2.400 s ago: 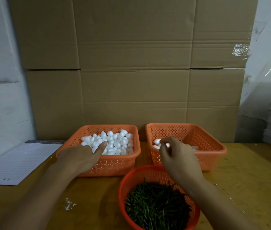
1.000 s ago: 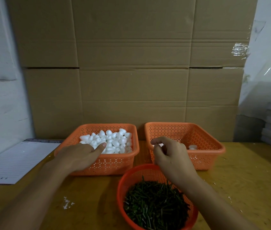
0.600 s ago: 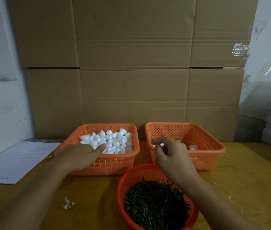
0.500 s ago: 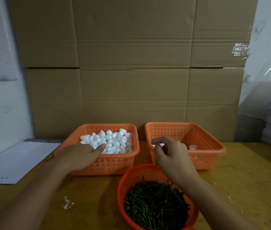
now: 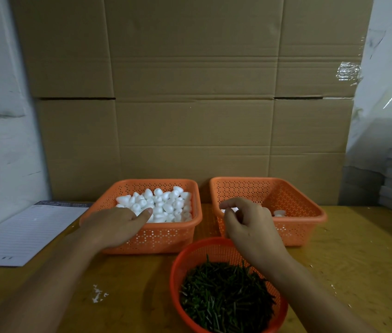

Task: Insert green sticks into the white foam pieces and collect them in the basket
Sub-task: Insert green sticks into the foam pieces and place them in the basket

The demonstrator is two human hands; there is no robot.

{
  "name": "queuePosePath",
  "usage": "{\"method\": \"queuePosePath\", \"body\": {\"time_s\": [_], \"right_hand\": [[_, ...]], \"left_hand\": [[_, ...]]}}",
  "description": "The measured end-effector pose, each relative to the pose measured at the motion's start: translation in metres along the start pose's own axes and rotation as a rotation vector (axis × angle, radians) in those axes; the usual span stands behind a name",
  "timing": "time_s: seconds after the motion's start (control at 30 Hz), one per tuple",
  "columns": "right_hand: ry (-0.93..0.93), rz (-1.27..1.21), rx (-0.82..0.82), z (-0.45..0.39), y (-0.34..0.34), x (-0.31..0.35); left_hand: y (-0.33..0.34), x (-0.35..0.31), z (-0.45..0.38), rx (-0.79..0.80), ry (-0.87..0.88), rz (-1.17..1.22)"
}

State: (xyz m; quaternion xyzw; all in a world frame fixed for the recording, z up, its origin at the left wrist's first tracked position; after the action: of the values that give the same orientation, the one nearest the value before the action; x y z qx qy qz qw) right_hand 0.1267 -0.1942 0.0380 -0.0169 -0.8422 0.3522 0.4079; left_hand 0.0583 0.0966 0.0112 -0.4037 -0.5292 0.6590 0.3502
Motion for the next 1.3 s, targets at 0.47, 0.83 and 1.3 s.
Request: {"method": "queuePosePath", "body": {"time_s": [0.47,0.83,1.3], "right_hand": [[0.006,0.184,0.428,0.0,0.021,0.0],[-0.026,0.451,0.842,0.015,0.035,0.0],[-0.034,0.452,0.841,0.014,0.035,-0.001]], "left_hand": [[-0.002,-0.002,0.003,0.021,0.015,-0.01],[-0.003,-0.001,0.006,0.014,0.036,0.005],[-0.007,0.0,0.005,-0.031,0.082,0.096]]}}
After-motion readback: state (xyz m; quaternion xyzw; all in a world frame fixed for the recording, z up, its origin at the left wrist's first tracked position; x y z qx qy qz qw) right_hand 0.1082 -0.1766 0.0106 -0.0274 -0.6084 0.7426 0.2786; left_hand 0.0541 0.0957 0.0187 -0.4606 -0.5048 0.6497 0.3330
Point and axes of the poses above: each hand's wrist, its own z-axis away from the middle knuckle, its own y-axis out of the palm, x = y × z, the point moved 4 cm from there along -z, towards the middle knuckle, and after that the axes turned 13 degrees about x, right-handed, at the moved point
